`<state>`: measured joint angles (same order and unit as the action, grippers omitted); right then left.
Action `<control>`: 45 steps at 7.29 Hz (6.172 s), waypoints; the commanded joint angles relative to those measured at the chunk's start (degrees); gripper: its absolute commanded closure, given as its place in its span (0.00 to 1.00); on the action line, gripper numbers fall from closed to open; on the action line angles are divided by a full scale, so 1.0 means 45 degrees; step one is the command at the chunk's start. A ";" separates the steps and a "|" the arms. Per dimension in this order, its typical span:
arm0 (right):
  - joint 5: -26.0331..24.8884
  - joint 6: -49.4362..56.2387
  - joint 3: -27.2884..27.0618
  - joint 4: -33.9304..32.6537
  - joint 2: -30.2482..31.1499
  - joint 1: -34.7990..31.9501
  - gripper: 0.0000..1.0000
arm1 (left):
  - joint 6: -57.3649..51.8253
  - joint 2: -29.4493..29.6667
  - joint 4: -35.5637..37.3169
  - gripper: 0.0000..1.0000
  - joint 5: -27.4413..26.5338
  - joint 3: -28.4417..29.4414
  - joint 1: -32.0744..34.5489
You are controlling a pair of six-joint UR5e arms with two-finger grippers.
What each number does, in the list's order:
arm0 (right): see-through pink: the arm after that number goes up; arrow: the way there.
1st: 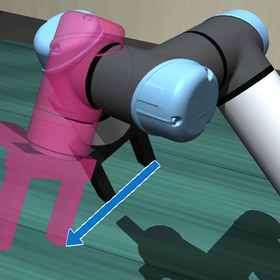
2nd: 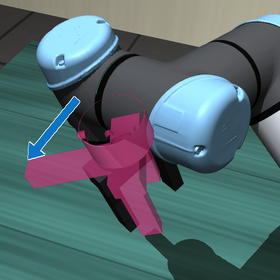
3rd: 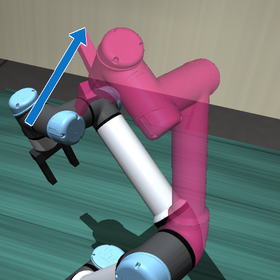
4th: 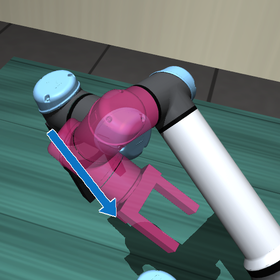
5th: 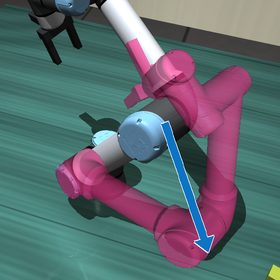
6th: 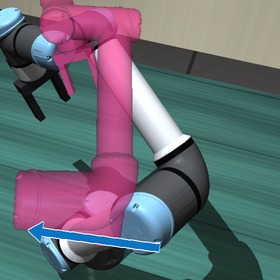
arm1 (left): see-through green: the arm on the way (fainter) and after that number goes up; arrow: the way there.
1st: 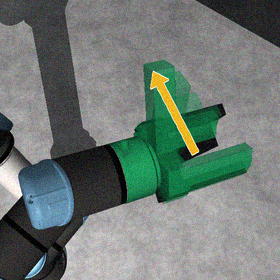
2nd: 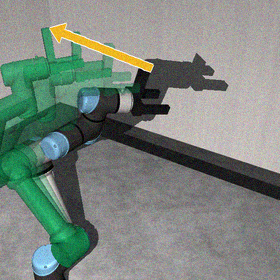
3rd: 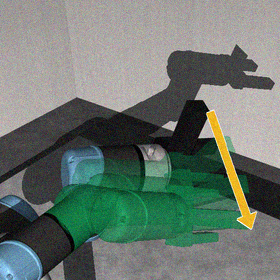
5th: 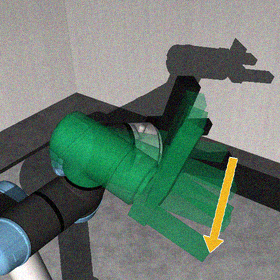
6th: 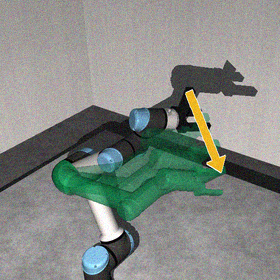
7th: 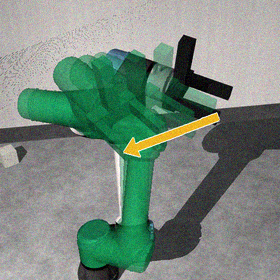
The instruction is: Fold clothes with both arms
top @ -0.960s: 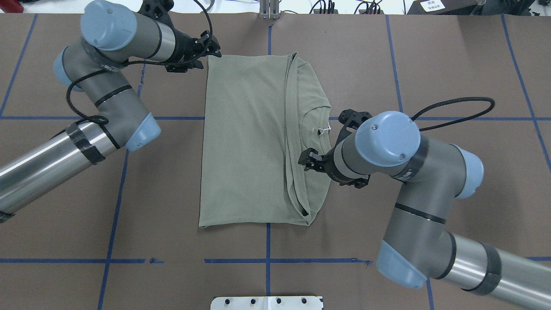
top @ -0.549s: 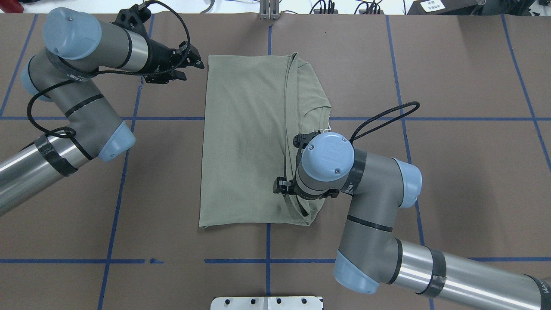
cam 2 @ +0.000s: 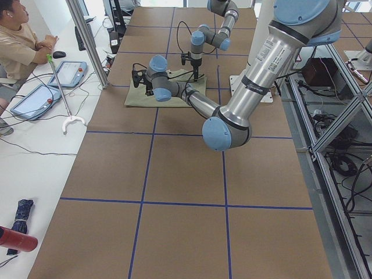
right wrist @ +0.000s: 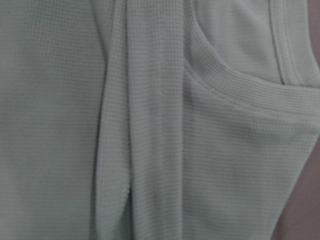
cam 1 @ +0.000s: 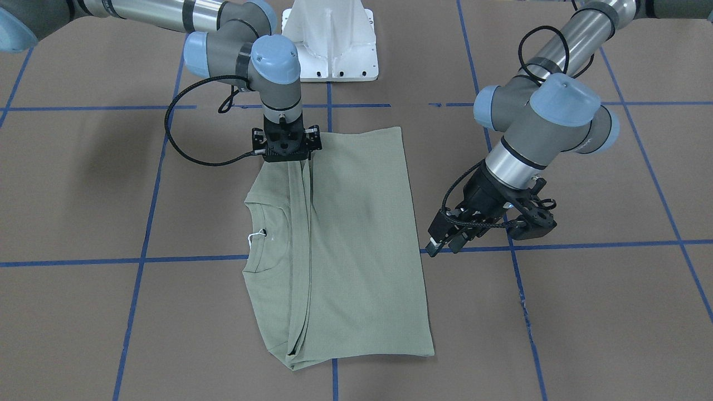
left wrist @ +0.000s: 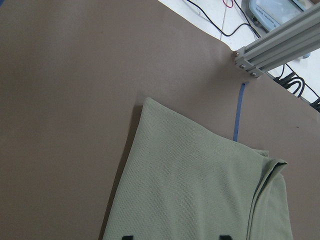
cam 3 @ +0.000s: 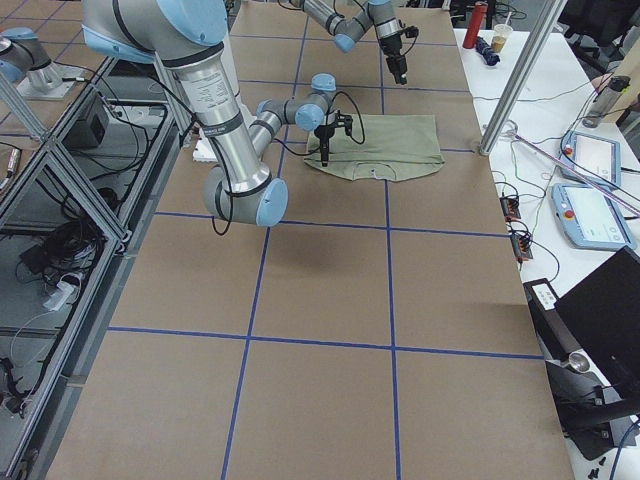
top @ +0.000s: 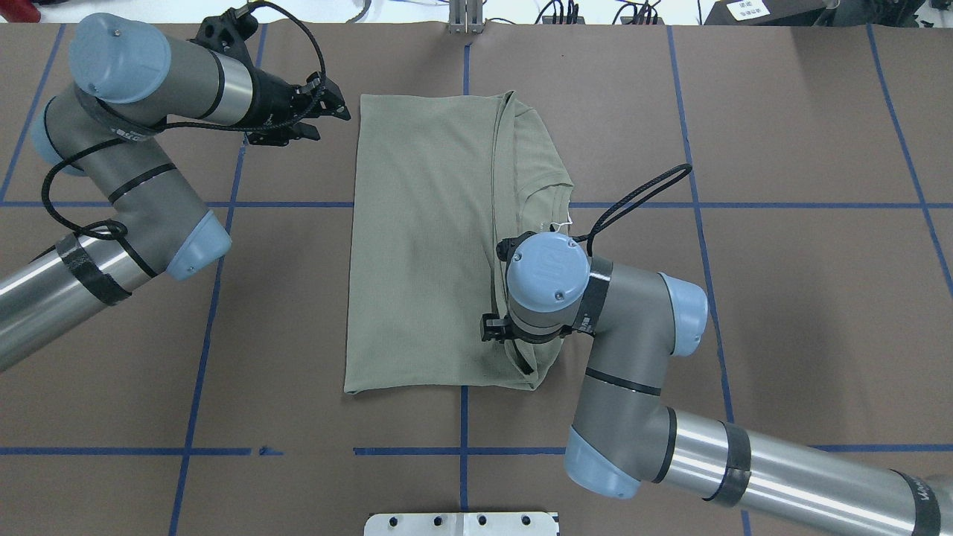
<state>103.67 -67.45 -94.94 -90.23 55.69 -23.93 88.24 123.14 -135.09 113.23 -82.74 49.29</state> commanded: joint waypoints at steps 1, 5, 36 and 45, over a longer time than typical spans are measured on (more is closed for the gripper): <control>0.0146 0.2393 -0.2593 -0.0221 0.3050 -0.0869 0.00 | 0.0000 -0.0001 0.0000 0.35 0.0014 0.0007 0.0063; -0.0009 0.1984 -0.3480 -0.0221 0.3633 -0.0914 0.00 | 0.0020 -0.0020 0.0019 0.35 0.0015 -0.0305 0.0102; -0.4013 -1.2120 -0.3278 0.1400 0.2624 0.2095 1.00 | 0.2533 -0.1284 0.0468 0.35 -0.0001 -0.2758 -0.0654; -0.3955 -1.2335 -0.3805 0.1419 0.3074 0.2290 1.00 | 0.6289 -0.3888 0.4472 0.35 -0.5864 -0.6420 -0.8335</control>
<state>85.95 -122.96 -111.97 -83.86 69.37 -13.63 116.45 105.66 -115.03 87.32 -112.15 12.36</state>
